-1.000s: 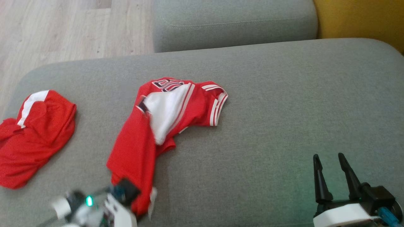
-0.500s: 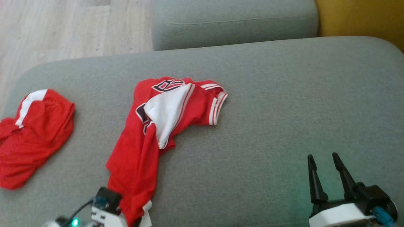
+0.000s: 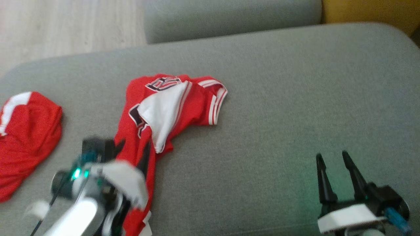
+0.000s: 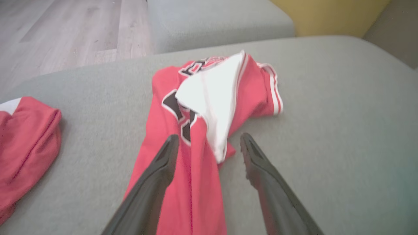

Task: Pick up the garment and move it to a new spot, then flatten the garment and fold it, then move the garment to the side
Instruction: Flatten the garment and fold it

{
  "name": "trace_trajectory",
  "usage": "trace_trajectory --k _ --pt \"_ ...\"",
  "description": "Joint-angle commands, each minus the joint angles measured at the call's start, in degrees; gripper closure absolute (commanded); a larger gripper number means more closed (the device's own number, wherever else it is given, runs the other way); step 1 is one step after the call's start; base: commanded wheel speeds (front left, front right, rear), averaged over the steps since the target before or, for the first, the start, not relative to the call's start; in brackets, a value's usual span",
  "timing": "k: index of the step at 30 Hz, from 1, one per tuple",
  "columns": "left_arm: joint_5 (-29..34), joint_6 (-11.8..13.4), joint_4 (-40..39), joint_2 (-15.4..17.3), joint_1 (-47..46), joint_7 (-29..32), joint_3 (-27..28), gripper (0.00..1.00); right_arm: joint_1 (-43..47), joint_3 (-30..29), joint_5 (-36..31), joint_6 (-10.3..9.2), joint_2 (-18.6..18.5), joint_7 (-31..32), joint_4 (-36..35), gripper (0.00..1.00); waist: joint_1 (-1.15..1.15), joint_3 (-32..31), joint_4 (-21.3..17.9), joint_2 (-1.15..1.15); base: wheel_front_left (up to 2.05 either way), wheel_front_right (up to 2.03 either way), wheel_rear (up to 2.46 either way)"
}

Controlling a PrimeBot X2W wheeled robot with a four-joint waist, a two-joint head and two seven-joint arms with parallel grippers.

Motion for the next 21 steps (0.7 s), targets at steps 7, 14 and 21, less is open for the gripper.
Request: trace_trajectory --k 7,14,21 --pt "-0.1 -2.4 17.2 -10.2 -16.6 -9.0 4.6 0.0 -7.6 4.1 -0.1 -0.04 -0.4 -0.6 -1.8 0.0 0.0 7.8 -4.0 0.0 0.0 0.0 0.0" --pt "-2.1 -4.0 32.6 -13.6 -23.2 -12.2 7.3 0.0 -8.7 3.6 -0.1 -0.04 -0.4 -0.6 -1.5 0.0 0.0 9.9 -5.9 0.0 0.0 0.0 0.0" --pt "-3.0 -6.8 38.8 -14.9 -25.0 -14.3 7.2 0.0 -8.7 3.0 -0.1 -0.04 -0.4 -0.6 -1.3 0.0 0.0 9.2 -6.0 0.0 0.0 0.0 0.0"
